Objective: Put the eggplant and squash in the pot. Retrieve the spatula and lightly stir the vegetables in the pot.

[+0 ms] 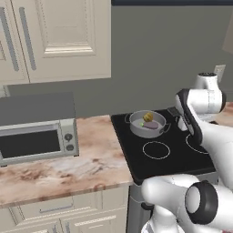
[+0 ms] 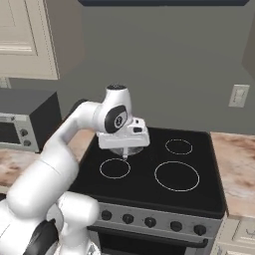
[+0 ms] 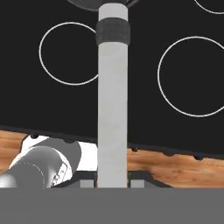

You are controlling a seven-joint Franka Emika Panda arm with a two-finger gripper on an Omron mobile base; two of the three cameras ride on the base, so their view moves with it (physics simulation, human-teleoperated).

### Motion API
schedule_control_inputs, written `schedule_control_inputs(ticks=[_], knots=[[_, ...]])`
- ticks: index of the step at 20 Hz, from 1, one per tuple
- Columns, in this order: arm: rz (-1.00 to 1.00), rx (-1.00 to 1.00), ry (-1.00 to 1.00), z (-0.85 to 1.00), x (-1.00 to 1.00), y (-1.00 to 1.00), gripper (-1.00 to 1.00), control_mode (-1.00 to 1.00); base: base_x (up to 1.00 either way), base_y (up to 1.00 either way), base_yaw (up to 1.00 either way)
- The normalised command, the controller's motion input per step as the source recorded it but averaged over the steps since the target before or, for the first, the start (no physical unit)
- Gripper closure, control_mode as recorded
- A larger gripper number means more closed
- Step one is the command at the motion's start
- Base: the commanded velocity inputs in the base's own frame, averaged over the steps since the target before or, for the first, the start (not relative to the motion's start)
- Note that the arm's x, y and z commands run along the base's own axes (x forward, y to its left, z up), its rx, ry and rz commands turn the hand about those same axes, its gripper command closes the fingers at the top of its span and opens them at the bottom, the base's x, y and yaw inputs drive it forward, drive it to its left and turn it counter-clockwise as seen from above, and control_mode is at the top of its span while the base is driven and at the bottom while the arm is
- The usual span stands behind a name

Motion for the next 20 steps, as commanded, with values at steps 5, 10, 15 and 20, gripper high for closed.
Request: schedule_control_inputs(ticks=[5,10,15,20], knots=[[0.10,-0.24,0.26,0.04,0.95,-0.12,1.00,-1.00,0.00,0.00,0.00],[0.48,-0.07,0.01,0.00,0.49,-0.14,1.00,-1.00,0.00,0.00,0.00],[0.46,0.00,-0.01,0.12,0.02,-0.12,1.00,-1.00,0.00,0.00,0.00],[0.34,0.00,0.21,0.01,0.07,-0.08,1.00,-1.00,0.00,0.00,0.00]])
